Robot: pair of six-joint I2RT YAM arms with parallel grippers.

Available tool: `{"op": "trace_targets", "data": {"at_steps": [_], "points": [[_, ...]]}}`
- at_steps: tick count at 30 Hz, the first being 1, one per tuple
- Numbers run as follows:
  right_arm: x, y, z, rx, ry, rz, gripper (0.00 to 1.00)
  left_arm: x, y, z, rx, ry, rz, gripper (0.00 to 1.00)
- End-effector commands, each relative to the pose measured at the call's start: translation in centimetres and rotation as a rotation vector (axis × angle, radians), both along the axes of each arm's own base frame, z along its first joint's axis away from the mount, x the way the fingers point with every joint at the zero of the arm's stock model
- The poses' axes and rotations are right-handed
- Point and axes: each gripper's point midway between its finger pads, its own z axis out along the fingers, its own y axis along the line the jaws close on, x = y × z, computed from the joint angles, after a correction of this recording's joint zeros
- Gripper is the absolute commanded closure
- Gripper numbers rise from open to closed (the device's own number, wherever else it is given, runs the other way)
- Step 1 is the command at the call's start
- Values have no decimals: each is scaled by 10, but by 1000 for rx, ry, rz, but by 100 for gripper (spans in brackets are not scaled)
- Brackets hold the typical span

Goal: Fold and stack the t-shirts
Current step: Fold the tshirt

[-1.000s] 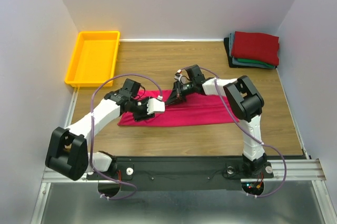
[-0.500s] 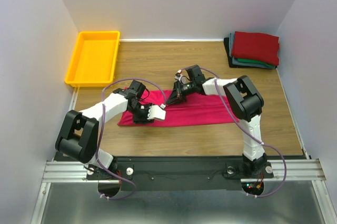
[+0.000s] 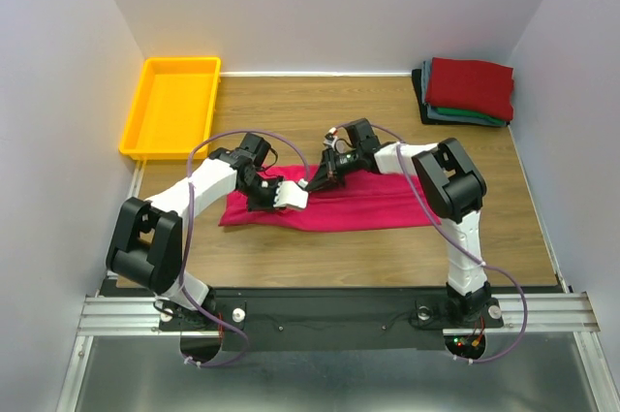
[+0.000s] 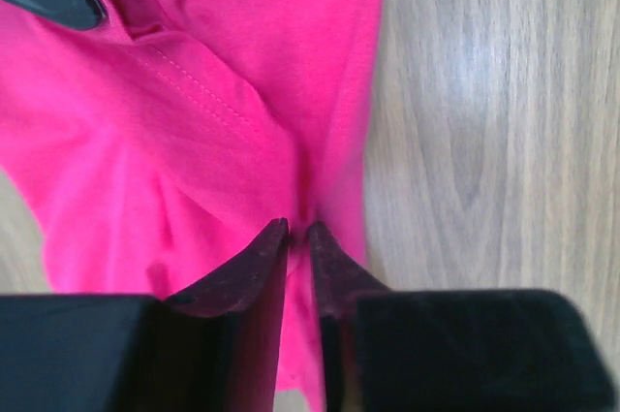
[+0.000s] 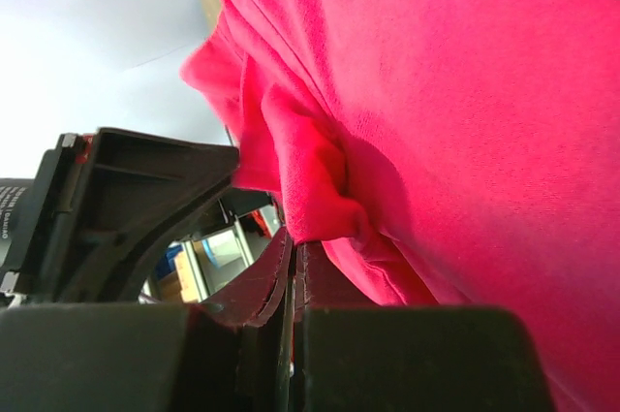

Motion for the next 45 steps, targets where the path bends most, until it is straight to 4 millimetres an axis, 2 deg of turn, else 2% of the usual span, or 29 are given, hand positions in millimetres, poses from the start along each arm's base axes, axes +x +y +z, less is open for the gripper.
{"op": "trace_targets", "data": {"at_steps": [1,7,22,25,28,30,33,36,37,38,40,41,42,43,45], "points": [[2,-2,1,30,-15,9,99,-9,-1,7,-7,50,-20,62],[2,-3,-1,28,-11,10,99,-11,-2,3,-9,71,-30,58],[2,-3,-7,25,7,11,99,-15,-11,-11,-9,108,-71,60],[1,-3,-8,23,11,11,99,-14,-12,-12,-12,112,-77,69],[1,-4,-8,25,8,13,99,-11,-15,-6,-24,103,-80,90],[1,-5,-7,26,7,12,99,-8,-15,2,-24,97,-77,98],[4,-9,-5,31,4,4,97,10,-13,21,-46,67,-24,100],[5,-13,-1,40,4,2,87,41,-7,45,-93,58,59,100],[5,-15,3,45,-1,2,77,52,-1,50,-104,58,95,100],[7,-17,7,48,-11,-1,72,67,-1,57,-117,51,116,100],[7,-20,14,55,-34,4,61,84,-1,65,-142,44,161,100],[6,-21,18,58,-43,8,49,95,-1,68,-151,24,178,100],[6,-22,25,67,-80,20,44,106,-2,68,-155,15,189,100],[2,-26,26,55,-55,27,35,112,-3,69,-161,11,211,100],[2,-29,36,66,-75,36,29,130,-7,65,-166,-14,226,100]]}}
